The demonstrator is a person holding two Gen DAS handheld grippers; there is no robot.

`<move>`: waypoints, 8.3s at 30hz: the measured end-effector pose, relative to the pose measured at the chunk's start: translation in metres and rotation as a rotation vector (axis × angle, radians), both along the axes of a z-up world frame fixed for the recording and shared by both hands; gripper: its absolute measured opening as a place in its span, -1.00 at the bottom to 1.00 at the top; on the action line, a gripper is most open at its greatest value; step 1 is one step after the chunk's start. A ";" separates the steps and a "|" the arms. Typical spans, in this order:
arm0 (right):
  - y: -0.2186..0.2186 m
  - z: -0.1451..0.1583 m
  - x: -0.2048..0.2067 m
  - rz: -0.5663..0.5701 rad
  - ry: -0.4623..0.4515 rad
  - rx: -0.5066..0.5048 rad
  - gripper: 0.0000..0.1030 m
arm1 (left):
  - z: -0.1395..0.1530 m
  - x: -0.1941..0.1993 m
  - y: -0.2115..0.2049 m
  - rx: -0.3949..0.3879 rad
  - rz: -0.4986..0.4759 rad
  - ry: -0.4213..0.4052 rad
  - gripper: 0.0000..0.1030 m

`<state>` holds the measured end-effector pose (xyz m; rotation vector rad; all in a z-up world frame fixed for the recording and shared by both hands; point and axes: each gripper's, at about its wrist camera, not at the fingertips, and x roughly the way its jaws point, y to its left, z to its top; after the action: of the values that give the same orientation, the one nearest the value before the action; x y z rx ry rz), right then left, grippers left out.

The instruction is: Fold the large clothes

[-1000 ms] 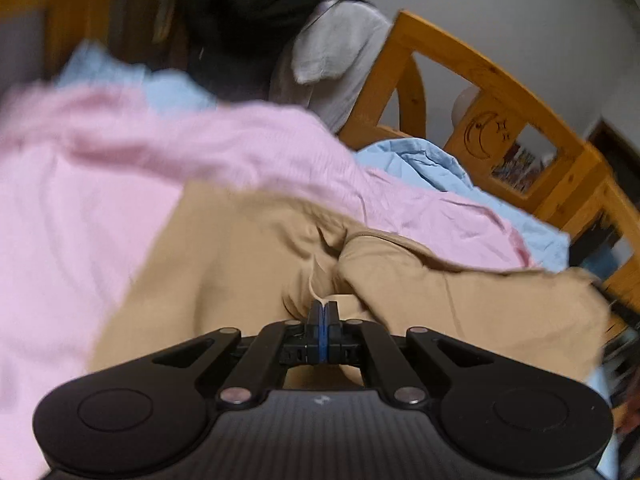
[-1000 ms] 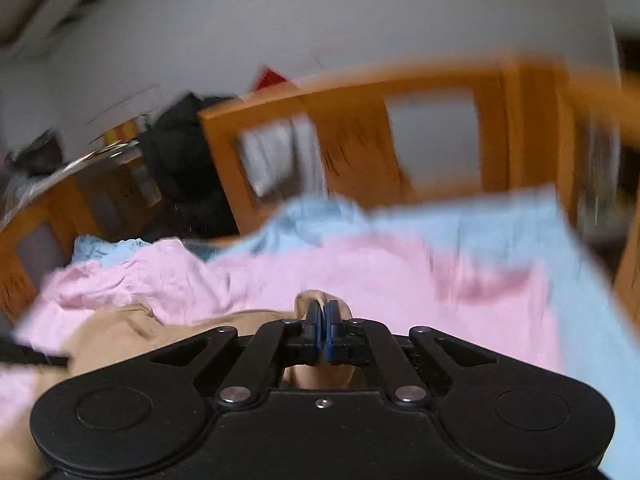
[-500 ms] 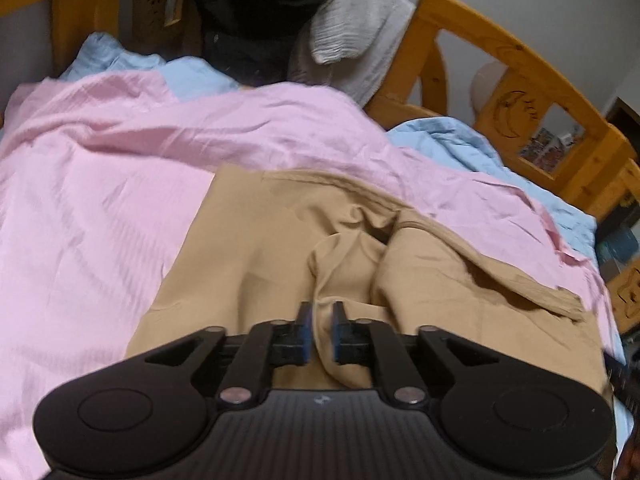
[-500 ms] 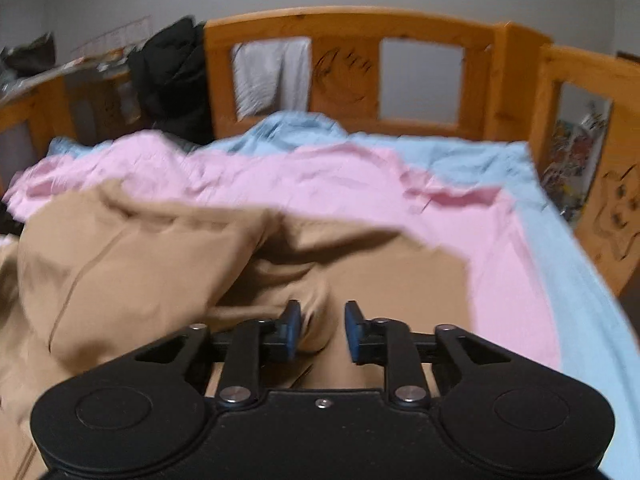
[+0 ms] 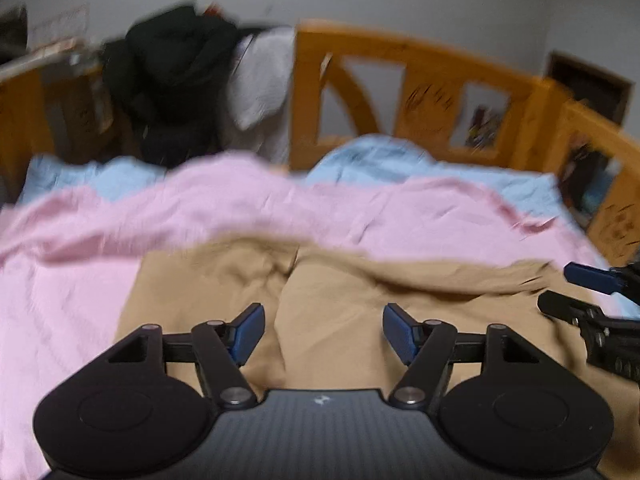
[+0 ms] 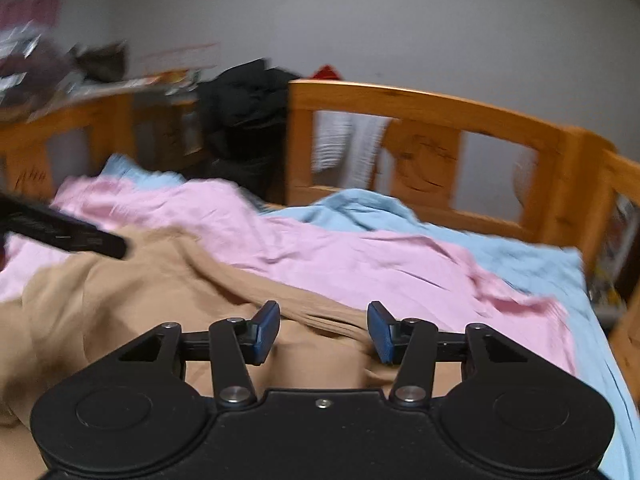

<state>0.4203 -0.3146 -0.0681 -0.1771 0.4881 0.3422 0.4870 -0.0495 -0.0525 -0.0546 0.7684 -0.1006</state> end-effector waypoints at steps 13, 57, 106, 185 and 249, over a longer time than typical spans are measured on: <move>0.018 -0.046 0.009 0.023 0.057 -0.080 -0.09 | -0.045 0.009 0.009 -0.005 0.030 0.089 0.22; 0.073 0.051 -0.240 -0.066 0.195 -0.301 0.99 | 0.041 -0.224 0.088 0.026 -0.298 -0.220 0.99; 0.020 0.041 -0.294 0.066 0.156 -0.141 -0.73 | -0.020 -0.334 0.034 0.539 -0.506 -0.122 0.60; -0.058 0.030 -0.058 -0.304 0.130 -0.484 -0.92 | 0.012 -0.040 0.093 0.297 -0.068 0.088 -0.89; -0.179 0.012 -0.272 -0.498 0.338 0.531 -0.47 | -0.016 -0.232 0.254 -0.498 0.196 0.171 -0.32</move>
<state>0.1483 -0.4940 -0.0561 0.5212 0.7346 0.0012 0.2551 0.2049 -0.0685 -0.6168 0.8895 -0.0998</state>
